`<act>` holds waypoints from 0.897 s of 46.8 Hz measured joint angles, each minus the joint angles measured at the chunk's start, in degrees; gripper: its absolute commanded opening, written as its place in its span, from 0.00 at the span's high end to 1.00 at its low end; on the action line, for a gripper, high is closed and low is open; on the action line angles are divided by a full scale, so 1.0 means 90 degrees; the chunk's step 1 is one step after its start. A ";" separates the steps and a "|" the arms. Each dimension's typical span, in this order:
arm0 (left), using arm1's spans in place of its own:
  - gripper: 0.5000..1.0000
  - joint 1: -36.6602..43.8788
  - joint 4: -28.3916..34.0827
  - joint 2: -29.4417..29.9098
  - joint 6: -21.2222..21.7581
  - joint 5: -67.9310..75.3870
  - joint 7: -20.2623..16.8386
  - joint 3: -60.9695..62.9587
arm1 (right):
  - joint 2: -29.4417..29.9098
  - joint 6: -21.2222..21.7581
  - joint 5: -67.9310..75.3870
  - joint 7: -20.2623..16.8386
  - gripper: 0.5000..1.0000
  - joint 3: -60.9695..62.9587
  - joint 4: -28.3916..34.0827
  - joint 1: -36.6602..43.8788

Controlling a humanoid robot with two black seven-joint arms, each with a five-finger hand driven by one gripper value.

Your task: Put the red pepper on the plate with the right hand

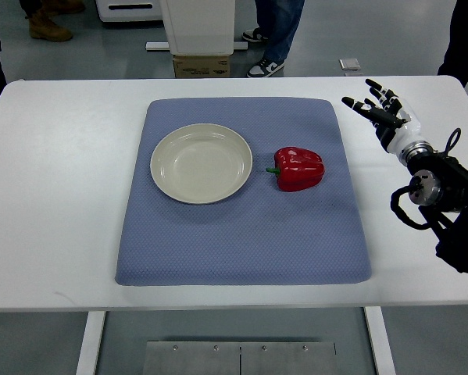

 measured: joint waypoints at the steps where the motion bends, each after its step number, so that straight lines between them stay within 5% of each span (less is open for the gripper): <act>1: 0.00 0.0000 0.0000 0.0000 0.0000 0.0000 0.0000 0.0000 | -0.0031 0.0034 -0.0001 0.0002 0.00 -0.0034 0.0022 0.0003; 17: 0.00 0.0001 0.0000 0.0000 0.0000 0.0000 0.0000 -0.0003 | -0.0603 0.0603 -0.0047 0.0144 0.00 -0.1083 0.0526 0.0285; 42: 0.00 0.0000 0.0001 0.0000 0.0000 0.0000 0.0004 -0.0003 | -0.1290 0.0944 -0.1586 0.1282 0.00 -0.3774 0.1270 0.1230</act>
